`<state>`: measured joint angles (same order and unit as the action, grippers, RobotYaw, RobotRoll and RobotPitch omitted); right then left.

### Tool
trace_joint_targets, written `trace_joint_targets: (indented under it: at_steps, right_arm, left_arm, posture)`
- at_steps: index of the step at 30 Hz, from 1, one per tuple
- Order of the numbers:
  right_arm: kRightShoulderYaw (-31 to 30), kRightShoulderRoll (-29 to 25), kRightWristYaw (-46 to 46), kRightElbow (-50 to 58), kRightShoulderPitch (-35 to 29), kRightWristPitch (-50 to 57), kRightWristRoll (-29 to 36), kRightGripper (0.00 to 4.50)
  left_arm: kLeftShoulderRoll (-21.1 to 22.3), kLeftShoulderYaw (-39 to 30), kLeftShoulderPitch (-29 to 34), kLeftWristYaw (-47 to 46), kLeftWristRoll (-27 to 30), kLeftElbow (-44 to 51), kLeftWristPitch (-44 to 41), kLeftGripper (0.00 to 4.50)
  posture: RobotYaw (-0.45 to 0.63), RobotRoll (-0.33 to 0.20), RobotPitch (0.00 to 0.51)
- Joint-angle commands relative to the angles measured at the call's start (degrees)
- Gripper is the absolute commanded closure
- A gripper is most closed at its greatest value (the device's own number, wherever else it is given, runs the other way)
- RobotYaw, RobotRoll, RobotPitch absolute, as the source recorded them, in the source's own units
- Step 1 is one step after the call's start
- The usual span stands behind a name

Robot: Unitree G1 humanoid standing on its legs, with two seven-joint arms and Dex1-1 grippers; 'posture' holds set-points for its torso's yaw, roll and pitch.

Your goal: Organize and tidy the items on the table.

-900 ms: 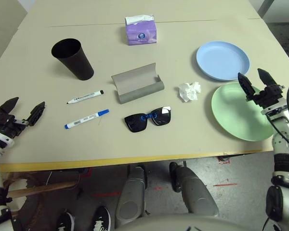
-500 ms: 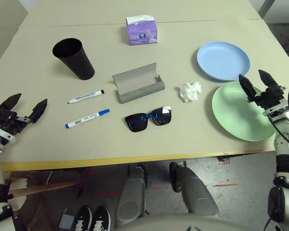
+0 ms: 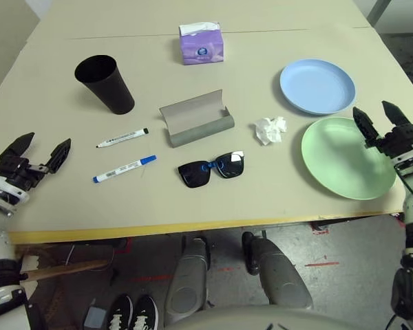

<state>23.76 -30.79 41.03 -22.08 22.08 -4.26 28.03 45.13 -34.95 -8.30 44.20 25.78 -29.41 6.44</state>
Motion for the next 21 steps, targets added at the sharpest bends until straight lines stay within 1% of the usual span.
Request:
trace_joint_targets:
  at_steps: [1, 7, 10, 14, 18, 21]
  right_arm:
    - [0.2, -0.5, 0.3, -0.3, -1.0, 0.5, -0.2, 0.00]
    - [-0.3, -0.6, 0.3, -1.1, -0.8, 0.5, -0.8, 0.00]
    - [-0.5, -0.6, 0.2, -1.0, -1.0, 0.5, -1.1, 0.00]
    - [-0.4, -0.6, 0.7, -0.6, -1.7, 0.8, -1.0, 0.00]
    - [-0.2, -0.9, 1.3, -0.7, -1.6, 1.2, -0.9, 0.00]
    - [-0.1, -1.3, 1.8, -0.8, -1.3, 1.5, -0.8, 0.00]
  left_arm:
    - [-0.3, -1.6, 0.1, 0.0, 1.4, -1.9, 0.4, 0.03]
    - [0.1, -2.2, -1.2, 1.8, 3.8, -2.5, -0.9, 0.03]
    - [0.2, -1.1, -0.9, 5.5, 5.3, -1.0, -2.3, 0.03]
    - [1.3, 1.3, 0.3, 15.4, 7.9, 2.0, -5.9, 0.03]
    - [3.3, 2.2, -2.6, 22.8, 9.4, 0.7, -6.9, 0.03]
    - [4.5, 3.8, -5.2, 28.8, 9.3, -1.0, -6.6, 0.03]
  posture:
    - [-0.08, 0.000, 0.261]
    - [-0.08, 0.000, 0.263]
    - [-0.08, 0.000, 0.267]
    - [-0.09, 0.000, 0.272]
    - [-0.09, 0.000, 0.275]
    - [-0.10, 0.000, 0.275]
